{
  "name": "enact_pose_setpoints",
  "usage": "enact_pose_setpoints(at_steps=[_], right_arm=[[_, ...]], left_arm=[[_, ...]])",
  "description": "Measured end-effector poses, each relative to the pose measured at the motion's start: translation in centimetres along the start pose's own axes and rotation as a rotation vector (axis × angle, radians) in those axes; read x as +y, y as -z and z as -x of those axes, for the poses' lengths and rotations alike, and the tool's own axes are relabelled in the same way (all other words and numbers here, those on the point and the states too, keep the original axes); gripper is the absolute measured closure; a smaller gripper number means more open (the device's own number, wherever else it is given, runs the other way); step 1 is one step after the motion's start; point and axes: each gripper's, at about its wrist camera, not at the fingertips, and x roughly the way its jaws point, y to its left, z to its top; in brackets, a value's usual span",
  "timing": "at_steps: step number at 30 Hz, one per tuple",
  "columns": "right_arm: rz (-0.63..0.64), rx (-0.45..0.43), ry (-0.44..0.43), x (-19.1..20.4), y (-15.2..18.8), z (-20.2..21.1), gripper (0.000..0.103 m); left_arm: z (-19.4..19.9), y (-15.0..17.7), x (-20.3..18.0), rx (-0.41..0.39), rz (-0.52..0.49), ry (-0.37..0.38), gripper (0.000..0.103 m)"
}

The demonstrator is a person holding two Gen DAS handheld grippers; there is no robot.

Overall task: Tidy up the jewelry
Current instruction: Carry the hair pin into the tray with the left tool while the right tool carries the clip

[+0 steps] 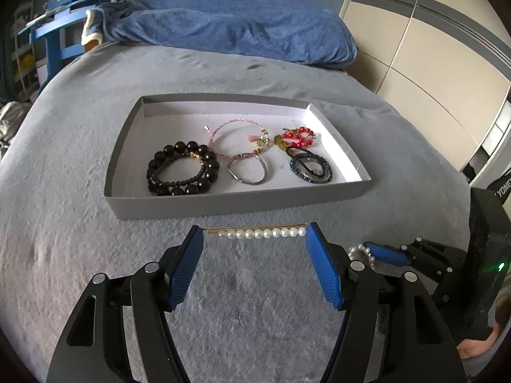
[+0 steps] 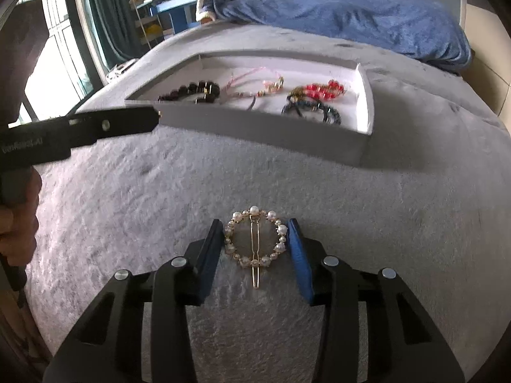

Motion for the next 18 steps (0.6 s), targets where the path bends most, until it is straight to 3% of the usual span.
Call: enact_pose_setpoints(at_steps=[6, 18], right_arm=[[-0.020, -0.105, -0.008, -0.1, -2.2, 2.2, 0.062], [-0.026, -0.167, 0.004, -1.0, -5.9, 3.4, 0.062]], left_arm=[[0.4, -0.5, 0.1, -0.020, 0.007, 0.012, 0.036], [0.7, -2.4, 0.3, -0.068, -0.026, -0.016, 0.036]])
